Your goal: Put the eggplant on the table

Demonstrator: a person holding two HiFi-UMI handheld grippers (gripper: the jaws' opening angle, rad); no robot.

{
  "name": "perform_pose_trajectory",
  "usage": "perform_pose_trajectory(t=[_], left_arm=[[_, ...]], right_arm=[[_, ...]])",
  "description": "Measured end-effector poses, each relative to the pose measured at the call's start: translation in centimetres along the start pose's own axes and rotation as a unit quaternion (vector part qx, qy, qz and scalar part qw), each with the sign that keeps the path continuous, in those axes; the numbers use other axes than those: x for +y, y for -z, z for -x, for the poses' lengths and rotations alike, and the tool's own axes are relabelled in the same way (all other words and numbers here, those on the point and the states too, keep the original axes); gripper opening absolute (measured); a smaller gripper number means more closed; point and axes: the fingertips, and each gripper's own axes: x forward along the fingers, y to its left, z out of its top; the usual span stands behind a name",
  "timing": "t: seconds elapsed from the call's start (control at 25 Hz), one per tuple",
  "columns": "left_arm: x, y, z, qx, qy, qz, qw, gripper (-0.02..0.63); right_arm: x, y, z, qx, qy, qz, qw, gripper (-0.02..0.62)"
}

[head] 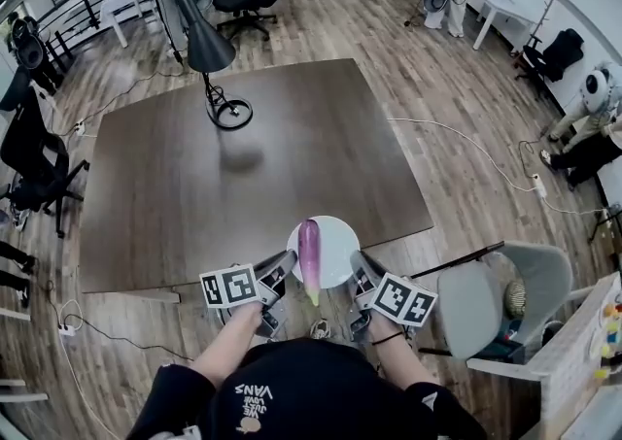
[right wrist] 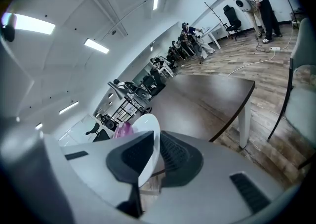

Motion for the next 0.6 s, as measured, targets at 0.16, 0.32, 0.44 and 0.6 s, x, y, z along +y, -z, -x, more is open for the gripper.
perform_pose_trajectory(t=[0.16,0.32,0.44,0.6], left_arm=[[-0.7,0.2,-2.3,-0.009,-0.004,0.001,1.0,0.028],[-1.3,0.9,-4.0,-0.016,-0.008,0.007,0.9998,0.028],[-1.4,1.0,-4.9,-0.016,-0.009,0.01,0.9998,0.028],[-1.0,0.1,-5.5,-0.011,-0.01,0.007,0.9999,0.028]], right_arm=[[-1.8,-1.9,-0.1,0.008,-0.008,0.006,1.0,0.037],[-3.3,-3.0,0.2,0.021,-0.013,0.012,1.0,0.037],[-3.9,-3.7,0.1,0.024,-0.012,0.015,1.0,0.037],[-4.0,-4.1,-0.8,0.024,-0.01,0.014,1.0,0.037]])
